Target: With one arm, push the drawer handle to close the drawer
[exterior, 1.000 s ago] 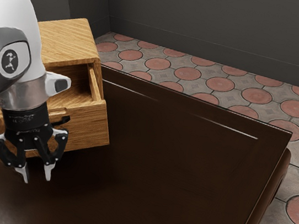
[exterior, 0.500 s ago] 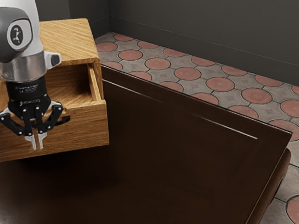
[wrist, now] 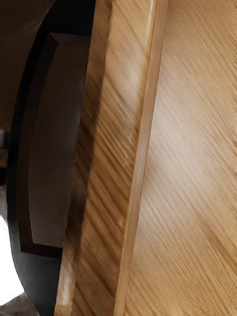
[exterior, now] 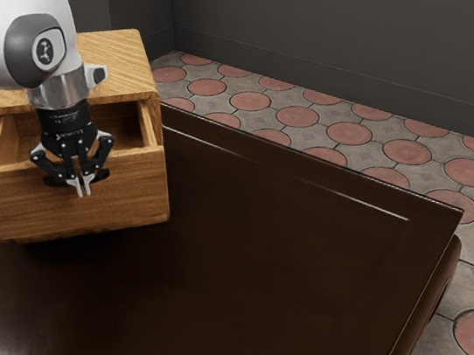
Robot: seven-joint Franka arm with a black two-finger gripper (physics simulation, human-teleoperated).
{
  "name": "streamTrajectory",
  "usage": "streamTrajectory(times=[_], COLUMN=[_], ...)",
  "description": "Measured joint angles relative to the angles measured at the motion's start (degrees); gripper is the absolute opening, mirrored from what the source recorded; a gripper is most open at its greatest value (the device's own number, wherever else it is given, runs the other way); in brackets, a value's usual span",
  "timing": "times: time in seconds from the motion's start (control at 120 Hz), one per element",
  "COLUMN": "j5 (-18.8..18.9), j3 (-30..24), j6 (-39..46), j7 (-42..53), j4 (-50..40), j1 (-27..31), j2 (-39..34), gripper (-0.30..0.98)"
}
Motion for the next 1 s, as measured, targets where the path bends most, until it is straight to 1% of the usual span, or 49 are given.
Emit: streamTrajectory(times=[0.225, 0.333, 0.575, 0.7, 0.775, 0.808, 0.858, 0.908, 0.942, 0.967, 1.0], j5=[5.3, 8.1, 15.1, 18.2, 19.3, 19.5, 18.3, 14.7, 12.3, 10.8, 9.6], j3=[0.5, 1.9, 4.2, 5.4, 5.8, 5.5, 2.4, -2.2, -5.5, -5.4, -1.6], j6=[7.0, 9.3, 12.1, 12.7, 13.0, 13.1, 12.7, 11.1, 9.7, 8.6, 7.3], j7=[-0.2, -0.3, -0.5, -0.6, -0.7, -0.7, -0.7, -0.8, -0.8, -0.8, -0.8], j4=[3.0, 4.8, 11.7, 14.6, 15.4, 15.3, 13.1, 10.1, 9.2, 9.2, 9.8], j1=[0.2, 0.3, 0.3, 0.2, -0.9, -0.8, 1.0, 0.6, -0.2, -5.4, -14.8], j2=[8.1, 12.2, 22.1, 26.0, 27.1, 26.9, 23.3, 16.9, 14.3, 13.2, 13.0], gripper=[-0.05, -0.05, -0.05, -0.05, -0.05, -0.05, -0.03, -0.01, 0.01, 0.04, 0.10])
